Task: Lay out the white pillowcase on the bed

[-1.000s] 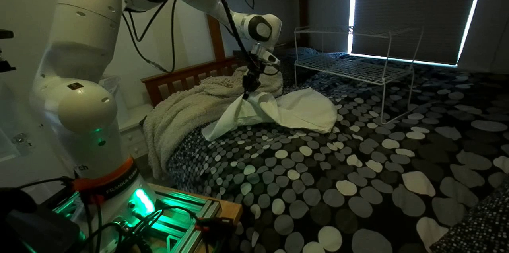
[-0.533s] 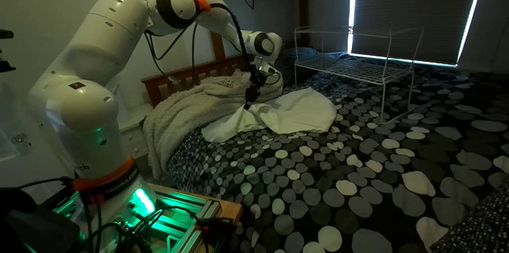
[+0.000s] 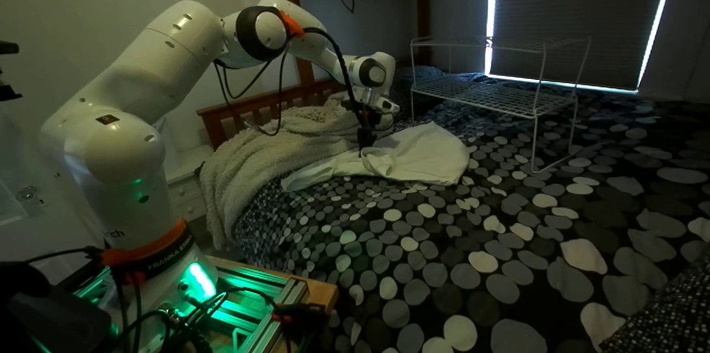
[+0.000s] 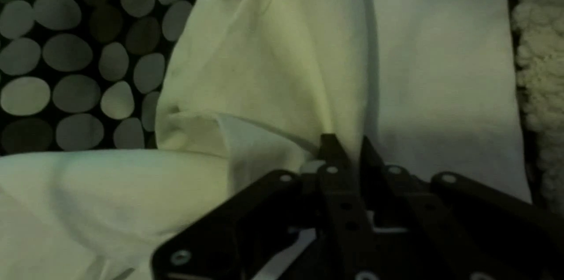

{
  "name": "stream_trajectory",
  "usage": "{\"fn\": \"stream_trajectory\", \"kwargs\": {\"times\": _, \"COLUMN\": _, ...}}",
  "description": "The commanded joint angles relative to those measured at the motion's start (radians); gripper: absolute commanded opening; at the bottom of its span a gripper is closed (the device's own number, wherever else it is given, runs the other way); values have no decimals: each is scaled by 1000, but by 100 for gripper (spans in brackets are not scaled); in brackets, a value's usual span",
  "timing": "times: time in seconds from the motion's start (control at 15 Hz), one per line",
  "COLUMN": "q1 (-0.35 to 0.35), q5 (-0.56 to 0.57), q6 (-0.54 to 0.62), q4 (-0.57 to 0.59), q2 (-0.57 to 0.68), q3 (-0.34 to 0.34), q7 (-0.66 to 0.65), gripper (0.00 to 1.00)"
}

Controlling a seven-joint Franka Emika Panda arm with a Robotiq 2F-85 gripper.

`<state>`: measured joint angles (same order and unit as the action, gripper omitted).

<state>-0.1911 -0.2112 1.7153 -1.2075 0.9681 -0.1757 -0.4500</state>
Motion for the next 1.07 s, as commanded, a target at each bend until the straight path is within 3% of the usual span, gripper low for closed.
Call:
{"fn": "stream_trajectory", "kwargs": {"times": 0.0, "q1": -19, "q5": -17, "q6": 65, "q4": 17, "q2": 2, "q3": 16, "q7": 20, "gripper": 47}}
{"fn": "stream_trajectory", "kwargs": {"times": 0.47, "q1": -72, "q5": -46, "q6": 103, "q4": -155, "q2": -200, "q3": 26, "q7": 133, "gripper": 100}}
{"fn": "stream_trajectory", "kwargs": {"times": 1.0, "q1": -228, "q5": -206, "q6": 215, "q4": -520, "q2": -434, "q3": 73, "q7": 703, "gripper": 99}}
